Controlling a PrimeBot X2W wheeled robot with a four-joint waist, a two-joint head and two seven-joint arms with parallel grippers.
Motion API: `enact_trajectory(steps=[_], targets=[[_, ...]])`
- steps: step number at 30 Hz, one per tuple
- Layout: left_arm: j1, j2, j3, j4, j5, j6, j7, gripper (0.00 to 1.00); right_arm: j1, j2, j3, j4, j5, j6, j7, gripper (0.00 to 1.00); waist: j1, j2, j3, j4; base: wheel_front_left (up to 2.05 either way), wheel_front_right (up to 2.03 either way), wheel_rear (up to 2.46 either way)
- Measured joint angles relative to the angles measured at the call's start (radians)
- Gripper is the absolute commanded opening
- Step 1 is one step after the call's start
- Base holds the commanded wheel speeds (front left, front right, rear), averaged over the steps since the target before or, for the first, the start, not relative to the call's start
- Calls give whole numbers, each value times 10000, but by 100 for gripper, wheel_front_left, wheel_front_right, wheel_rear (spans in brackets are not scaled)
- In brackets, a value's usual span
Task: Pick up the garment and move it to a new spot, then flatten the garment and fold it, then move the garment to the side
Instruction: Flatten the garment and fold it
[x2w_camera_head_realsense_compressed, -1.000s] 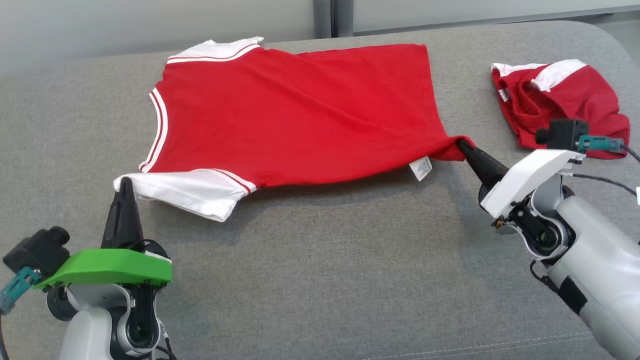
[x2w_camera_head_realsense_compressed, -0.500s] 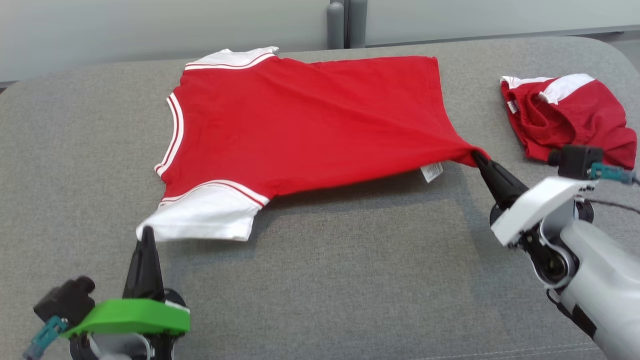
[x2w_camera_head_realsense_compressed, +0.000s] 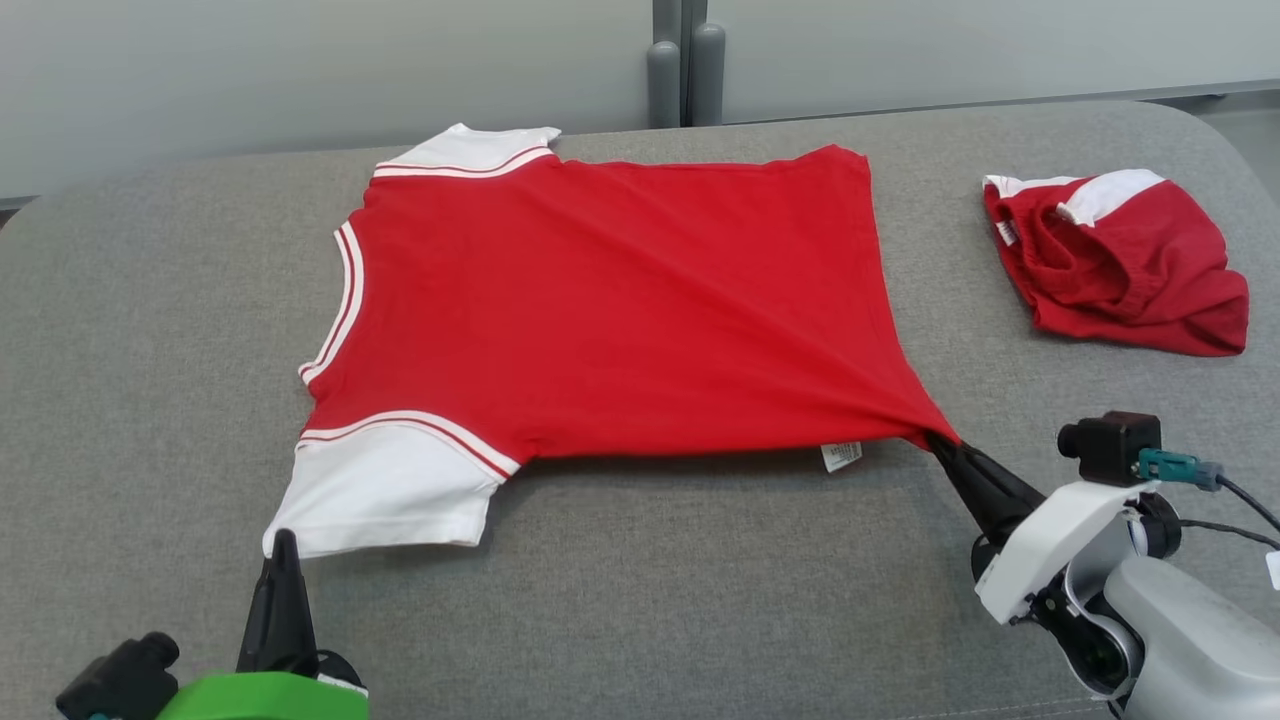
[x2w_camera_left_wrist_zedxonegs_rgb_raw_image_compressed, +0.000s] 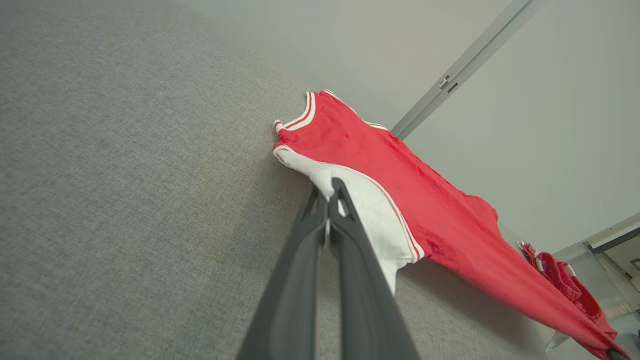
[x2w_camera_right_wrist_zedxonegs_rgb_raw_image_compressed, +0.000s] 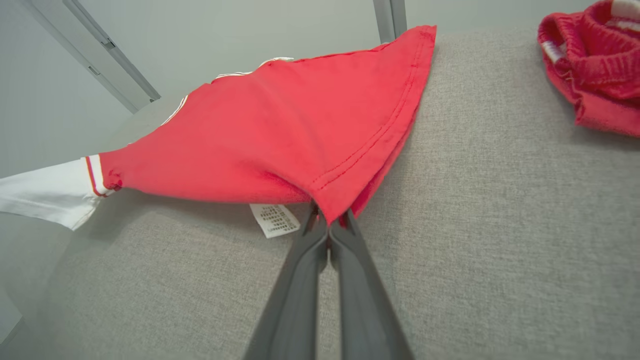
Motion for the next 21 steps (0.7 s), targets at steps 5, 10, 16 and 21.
enact_trajectory(steps=[5, 10, 16, 21], targets=[[528, 13, -73, -456, -102, 36, -86, 0, 588, -33, -221, -46, 121, -73, 0, 0, 0, 0, -40, -54, 0, 0, 0], [732, 35, -259, -988, -121, 96, -94, 0, 995, -263, -771, -219, 224, -165, 0, 0, 0, 0, -45, 50, 0, 0, 0], [1433, 58, -320, -1469, -90, 224, -119, 0, 1357, -301, -1030, -629, 221, -163, 0, 0, 0, 0, 2, 261, 0, 0, 0], [1845, 82, -445, -1419, -48, 311, -119, 0, 1769, -219, -968, -732, 215, -159, 0, 0, 0, 0, 86, 315, 0, 0, 0]])
